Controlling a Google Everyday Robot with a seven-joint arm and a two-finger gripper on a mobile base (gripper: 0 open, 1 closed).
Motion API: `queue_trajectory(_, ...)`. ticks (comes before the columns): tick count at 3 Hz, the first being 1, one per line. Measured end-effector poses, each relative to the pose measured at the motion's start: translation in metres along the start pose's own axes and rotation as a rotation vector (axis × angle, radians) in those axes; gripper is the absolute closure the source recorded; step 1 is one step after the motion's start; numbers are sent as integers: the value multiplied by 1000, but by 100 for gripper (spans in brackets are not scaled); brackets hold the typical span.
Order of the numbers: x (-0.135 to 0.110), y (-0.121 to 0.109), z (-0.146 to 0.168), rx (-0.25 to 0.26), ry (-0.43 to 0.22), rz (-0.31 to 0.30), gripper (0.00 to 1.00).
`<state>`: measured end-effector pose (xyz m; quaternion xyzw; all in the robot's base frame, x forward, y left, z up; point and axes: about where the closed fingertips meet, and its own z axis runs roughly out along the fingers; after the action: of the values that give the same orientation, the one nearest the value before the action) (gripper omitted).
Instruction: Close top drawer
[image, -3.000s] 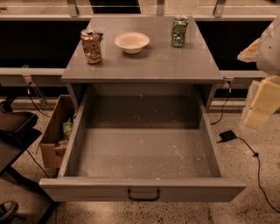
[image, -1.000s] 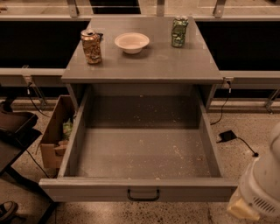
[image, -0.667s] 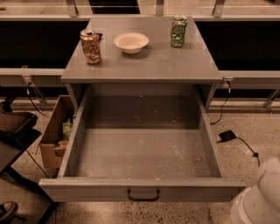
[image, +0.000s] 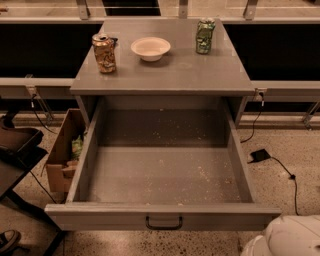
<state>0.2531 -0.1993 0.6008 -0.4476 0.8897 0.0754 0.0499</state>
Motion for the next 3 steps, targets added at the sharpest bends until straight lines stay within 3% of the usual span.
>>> queue_trajectory(1, -20, -24, 29, 39, -62, -24, 100)
queue_trajectory(2, -40, -57, 41, 91, -101, -44, 100)
queue_trajectory(3, -49, -76, 40, 126, -115, -57, 100)
